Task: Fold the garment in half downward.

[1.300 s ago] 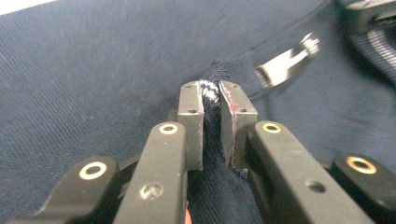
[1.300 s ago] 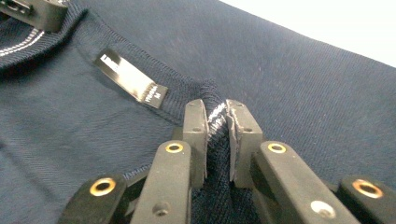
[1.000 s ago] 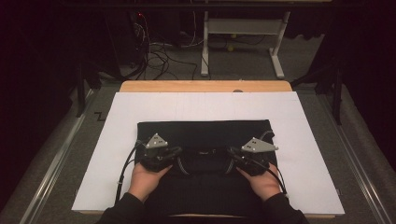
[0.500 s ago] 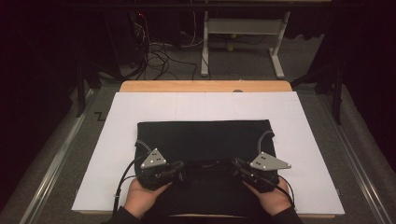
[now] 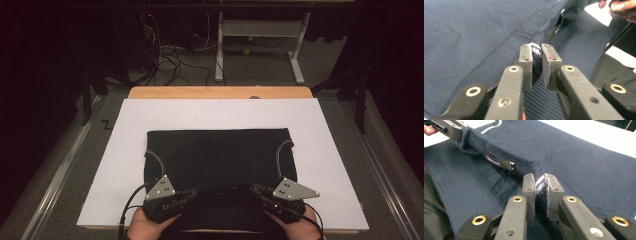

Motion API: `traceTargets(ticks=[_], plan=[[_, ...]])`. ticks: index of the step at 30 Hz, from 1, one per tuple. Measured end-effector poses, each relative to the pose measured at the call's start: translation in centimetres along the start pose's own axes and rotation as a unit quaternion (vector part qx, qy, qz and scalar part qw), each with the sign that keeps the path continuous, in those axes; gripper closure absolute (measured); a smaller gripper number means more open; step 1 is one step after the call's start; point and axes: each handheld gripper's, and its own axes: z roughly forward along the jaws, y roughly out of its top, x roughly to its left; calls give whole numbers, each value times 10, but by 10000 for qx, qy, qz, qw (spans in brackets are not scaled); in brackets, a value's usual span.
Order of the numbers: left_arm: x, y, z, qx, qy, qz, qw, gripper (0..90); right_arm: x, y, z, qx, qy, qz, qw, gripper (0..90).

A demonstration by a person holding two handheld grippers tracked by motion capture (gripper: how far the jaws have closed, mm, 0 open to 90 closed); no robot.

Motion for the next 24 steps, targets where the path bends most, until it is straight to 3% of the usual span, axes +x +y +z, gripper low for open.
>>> traceTargets(ticks=[7,16,24], plan=[[-5,-5,1,105,-92,4,9999,748,6,-7,-6,92,90,-9,9999,790],[-7,-5,-6,-147,-380,-65,9991,645,9,-10,-15,-48,307,122,9994,699],[0,-7,-4,-93,-37,-110,9999,495,6,-12,-14,-39,191,227,9996,637]])
